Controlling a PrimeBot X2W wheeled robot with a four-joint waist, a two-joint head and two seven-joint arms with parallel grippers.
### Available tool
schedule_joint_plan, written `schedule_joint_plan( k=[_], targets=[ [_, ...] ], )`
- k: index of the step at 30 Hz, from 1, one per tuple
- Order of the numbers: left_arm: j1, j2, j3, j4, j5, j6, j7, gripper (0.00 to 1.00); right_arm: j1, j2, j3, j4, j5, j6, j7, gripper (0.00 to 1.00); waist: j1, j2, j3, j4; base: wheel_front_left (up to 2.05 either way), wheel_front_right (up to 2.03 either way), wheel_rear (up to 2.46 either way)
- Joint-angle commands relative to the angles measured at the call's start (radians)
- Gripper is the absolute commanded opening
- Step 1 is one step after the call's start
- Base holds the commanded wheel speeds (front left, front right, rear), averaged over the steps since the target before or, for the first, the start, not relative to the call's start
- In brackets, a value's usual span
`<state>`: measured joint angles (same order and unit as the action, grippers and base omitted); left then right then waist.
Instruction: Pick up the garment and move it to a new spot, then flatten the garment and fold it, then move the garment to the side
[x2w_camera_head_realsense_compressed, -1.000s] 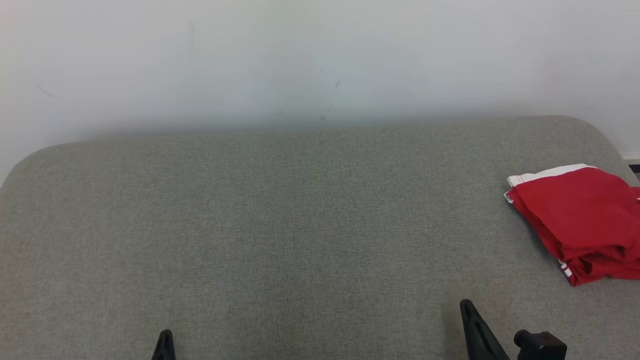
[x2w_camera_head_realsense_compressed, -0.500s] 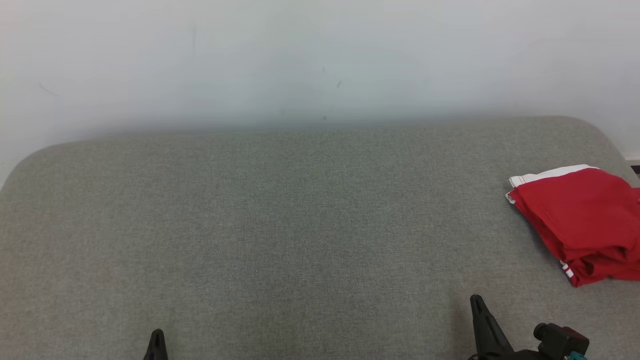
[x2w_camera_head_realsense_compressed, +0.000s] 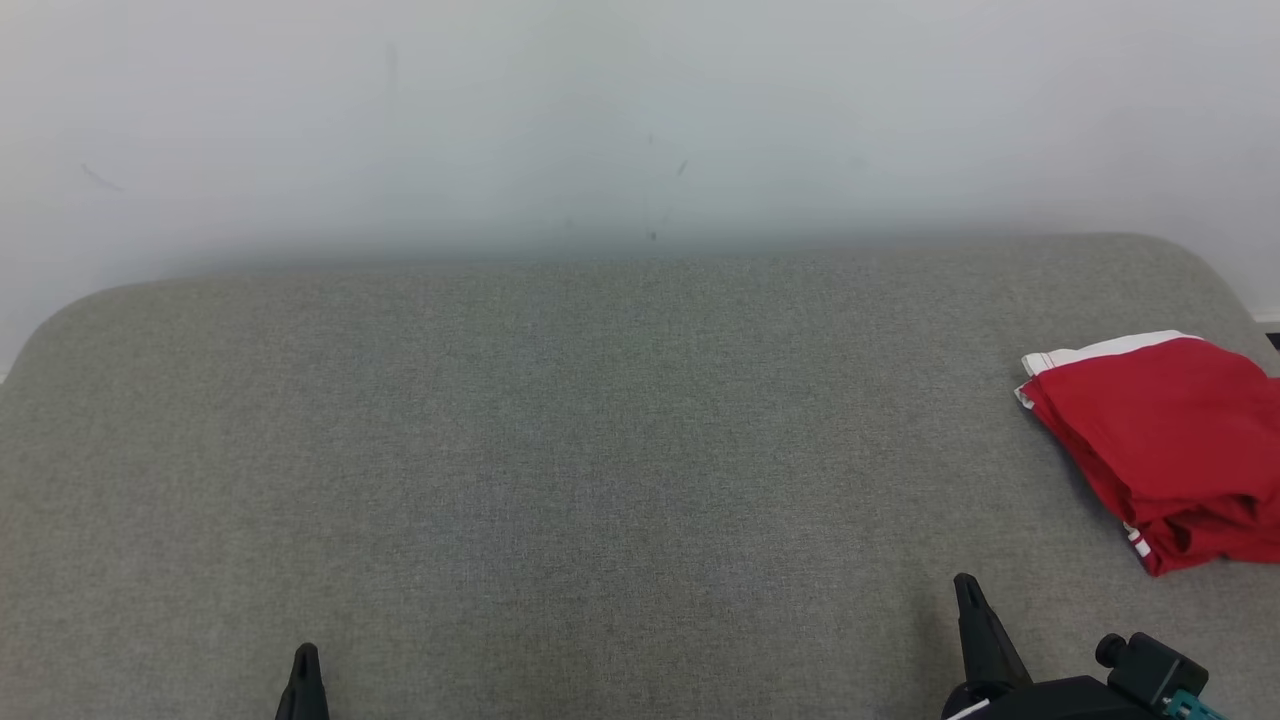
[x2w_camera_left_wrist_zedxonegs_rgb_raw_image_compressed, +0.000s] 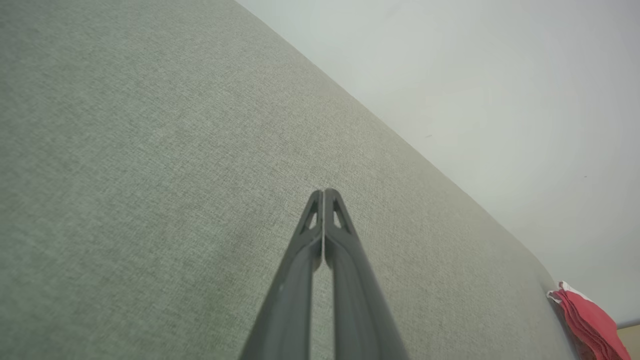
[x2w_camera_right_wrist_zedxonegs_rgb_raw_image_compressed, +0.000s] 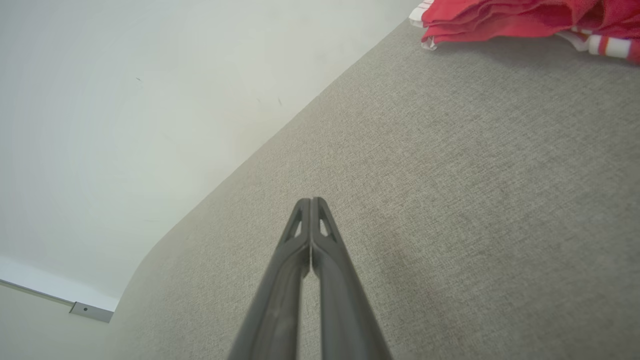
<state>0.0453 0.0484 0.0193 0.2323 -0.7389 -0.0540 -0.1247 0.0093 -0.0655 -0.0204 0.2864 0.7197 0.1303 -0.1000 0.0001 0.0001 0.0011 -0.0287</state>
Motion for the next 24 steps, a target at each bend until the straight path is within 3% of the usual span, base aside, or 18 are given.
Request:
schedule_joint_plan(
  k=[1,24],
  targets=[
    [-0.027,0.002,0.008,-0.011,-0.036,-0.008,0.008,0.00,-0.026,0.003,-0.005,-0.017,0.040,0.000,0.007,0.00,0.0000,-0.0001,0.000,0.000,0.00,0.00,0.00],
    [-0.070,0.002,0.036,-0.004,-0.303,-0.030,0.082,0.00,-0.058,0.007,-0.034,-0.027,0.311,0.000,0.074,0.00,-0.0001,-0.0001,0.000,0.007,0.00,0.00,0.00]
  ],
)
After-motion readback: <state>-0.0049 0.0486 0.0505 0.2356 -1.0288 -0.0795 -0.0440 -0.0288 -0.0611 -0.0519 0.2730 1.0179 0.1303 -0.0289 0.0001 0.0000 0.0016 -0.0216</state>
